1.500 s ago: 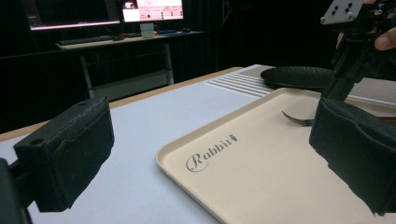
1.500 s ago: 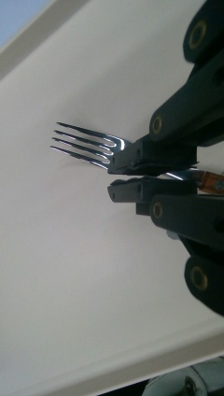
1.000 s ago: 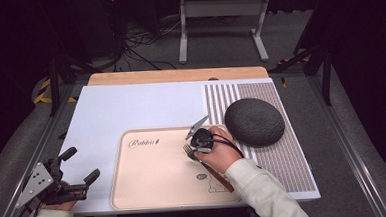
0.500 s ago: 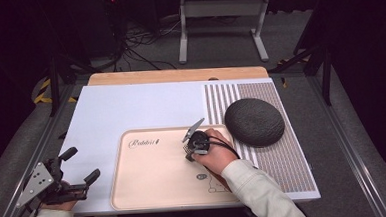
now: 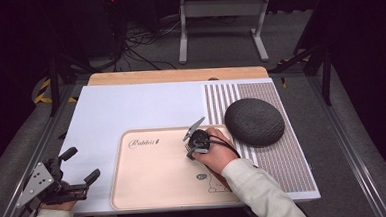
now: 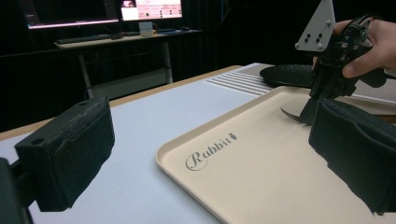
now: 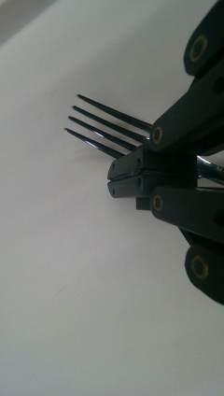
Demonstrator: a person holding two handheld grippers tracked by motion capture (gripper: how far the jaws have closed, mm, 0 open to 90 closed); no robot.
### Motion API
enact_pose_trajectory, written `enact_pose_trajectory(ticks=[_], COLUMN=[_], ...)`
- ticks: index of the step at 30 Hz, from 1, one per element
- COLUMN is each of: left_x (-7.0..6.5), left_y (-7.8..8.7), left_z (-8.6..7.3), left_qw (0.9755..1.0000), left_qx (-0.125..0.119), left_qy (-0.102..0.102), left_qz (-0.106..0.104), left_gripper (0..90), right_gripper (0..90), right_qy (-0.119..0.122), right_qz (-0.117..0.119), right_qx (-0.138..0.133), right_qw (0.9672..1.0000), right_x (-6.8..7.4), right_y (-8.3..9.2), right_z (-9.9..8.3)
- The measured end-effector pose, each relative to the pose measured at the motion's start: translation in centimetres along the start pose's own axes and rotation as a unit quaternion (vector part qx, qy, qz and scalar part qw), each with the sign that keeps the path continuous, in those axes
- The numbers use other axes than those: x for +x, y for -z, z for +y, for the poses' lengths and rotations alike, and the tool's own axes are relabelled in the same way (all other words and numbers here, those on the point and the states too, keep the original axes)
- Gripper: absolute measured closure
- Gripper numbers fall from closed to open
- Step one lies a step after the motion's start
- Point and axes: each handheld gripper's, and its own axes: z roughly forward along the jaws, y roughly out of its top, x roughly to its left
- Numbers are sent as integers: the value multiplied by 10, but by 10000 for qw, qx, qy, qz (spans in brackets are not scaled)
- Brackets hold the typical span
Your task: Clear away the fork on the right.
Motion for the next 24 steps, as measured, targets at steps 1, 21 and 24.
enact_pose_trajectory(ticks=[1,21,24], left_x=[0,0,0], left_y=[0,0,0], left_z=[0,0,0], left_qw=[10000,10000,10000], left_qx=[8,15,38], left_qy=[10,6,-2], left_qz=[0,-15,-23], left_gripper=[7,8,8], right_gripper=[900,900,900], right_qy=[0,-441,-513], right_qz=[-13,-306,-343], right_qx=[-1,35,21], right_qw=[10000,9986,9981], right_x=[-1,-24,-27], right_y=[0,10,11], right_z=[-1,-12,-14])
